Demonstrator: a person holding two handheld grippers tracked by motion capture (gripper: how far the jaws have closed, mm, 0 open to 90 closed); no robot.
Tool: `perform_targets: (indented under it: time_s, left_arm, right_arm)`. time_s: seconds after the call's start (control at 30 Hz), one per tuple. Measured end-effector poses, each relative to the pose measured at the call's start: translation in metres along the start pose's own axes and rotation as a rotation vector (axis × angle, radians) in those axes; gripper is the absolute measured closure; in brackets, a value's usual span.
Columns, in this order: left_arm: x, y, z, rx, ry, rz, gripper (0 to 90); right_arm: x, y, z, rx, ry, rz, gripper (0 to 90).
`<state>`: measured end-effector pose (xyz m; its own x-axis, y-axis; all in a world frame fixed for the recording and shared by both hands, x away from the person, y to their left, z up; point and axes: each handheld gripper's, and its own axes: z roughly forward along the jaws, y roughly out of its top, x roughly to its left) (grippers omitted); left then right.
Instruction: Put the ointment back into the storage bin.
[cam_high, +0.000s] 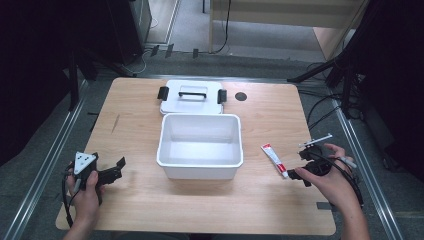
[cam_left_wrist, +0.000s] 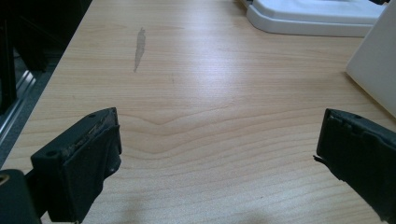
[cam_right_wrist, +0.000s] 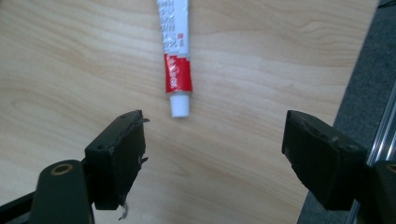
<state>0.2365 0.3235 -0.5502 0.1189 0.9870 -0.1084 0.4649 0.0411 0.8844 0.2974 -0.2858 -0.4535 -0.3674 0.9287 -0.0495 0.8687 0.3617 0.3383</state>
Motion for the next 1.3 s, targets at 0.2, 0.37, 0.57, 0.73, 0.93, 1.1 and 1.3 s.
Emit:
perform_targets:
  time_s: [0.2, 0.37, 0.57, 0.73, 0.93, 1.1, 1.3]
  left_arm:
    - [0.000, 0.000, 0.000, -0.003, 0.000, -0.002, 0.6]
    - [0.000, 0.000, 0.000, -0.004, -0.001, -0.002, 0.6]
    - [0.000, 0.000, 0.000, -0.002, -0.001, -0.005, 0.6]
    - [0.000, 0.000, 0.000, -0.002, -0.001, -0.004, 0.6]
    - [0.000, 0.000, 0.000, -0.001, -0.001, -0.006, 0.6]
    - [0.000, 0.000, 0.000, -0.001, -0.002, -0.005, 0.6]
    - [0.000, 0.000, 0.000, 0.000, -0.002, -0.005, 0.6]
  right_arm:
    - [0.005, 0.011, 0.008, 0.135, 0.042, -0.023, 21.3]
    - [0.009, 0.019, 0.015, 0.215, 0.071, -0.034, 21.5]
    - [0.014, 0.027, 0.022, 0.274, 0.071, -0.074, 20.9]
    - [0.021, 0.034, 0.030, 0.316, 0.039, -0.123, 20.5]
    - [0.023, 0.042, 0.043, 0.339, 0.037, -0.177, 21.3]
    - [0.021, 0.048, 0.050, 0.340, 0.032, -0.167, 25.5]
    - [0.018, 0.056, 0.062, 0.351, 0.024, -0.155, 30.0]
